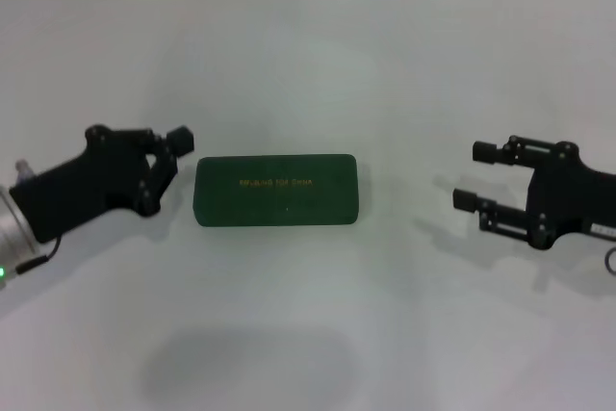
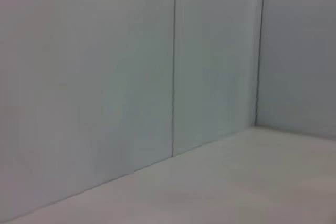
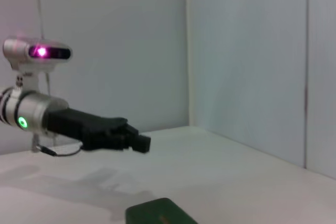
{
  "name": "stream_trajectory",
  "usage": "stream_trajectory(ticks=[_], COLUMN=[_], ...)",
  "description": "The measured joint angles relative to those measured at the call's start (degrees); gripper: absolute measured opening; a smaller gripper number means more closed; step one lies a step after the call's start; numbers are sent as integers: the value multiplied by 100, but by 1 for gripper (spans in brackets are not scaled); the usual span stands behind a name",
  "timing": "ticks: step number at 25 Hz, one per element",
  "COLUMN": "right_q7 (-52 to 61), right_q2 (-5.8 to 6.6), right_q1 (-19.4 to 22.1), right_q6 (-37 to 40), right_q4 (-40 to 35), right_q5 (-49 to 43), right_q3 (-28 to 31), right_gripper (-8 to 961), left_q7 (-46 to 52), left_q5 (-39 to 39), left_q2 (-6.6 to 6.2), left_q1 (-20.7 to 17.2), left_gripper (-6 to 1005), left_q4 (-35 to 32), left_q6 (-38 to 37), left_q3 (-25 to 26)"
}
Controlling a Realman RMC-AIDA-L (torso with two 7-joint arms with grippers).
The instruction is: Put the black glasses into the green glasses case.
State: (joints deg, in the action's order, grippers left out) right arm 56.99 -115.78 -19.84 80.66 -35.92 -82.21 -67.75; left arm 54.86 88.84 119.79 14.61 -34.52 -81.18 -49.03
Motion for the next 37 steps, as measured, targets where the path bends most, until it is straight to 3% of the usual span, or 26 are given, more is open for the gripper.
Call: stream_trajectory(ticks=[3, 9, 14, 20, 23, 33, 37], right_q7=[-377, -896, -1246, -1532, -1539, -1546, -1547], right_q2=[-6, -6, -6, -12, -14, -16, -23], right_q1=[-19, 32, 42, 16, -5, -37, -88], right_q6=[160, 423, 432, 357, 337, 364, 373], right_q4=[228, 639, 1142, 1442, 1446, 1395, 1405], right_q5=[2, -4, -15, -3, 3, 6, 5], right_q3=[-19, -54, -44, -3, -1, -19, -37], right_gripper=[612, 639, 706, 810, 886, 886, 886], left_q7=[-513, -531, -541, -543, -546, -531, -525], left_q5=[-209, -242, -228, -32, 11, 3, -5], left_q2=[4, 1, -14, -16, -17, -38, -44], left_q1=[-179, -605, -1010, -1133, -1137, -1126, -1135], left_gripper=[100, 102, 200, 317, 454, 888, 888], left_q4=[244, 277, 286, 290, 291, 242, 237], left_q6=[5, -68, -82, -83, -86, -297, -308], left_q3=[5, -23, -31, -26, -6, 5, 8])
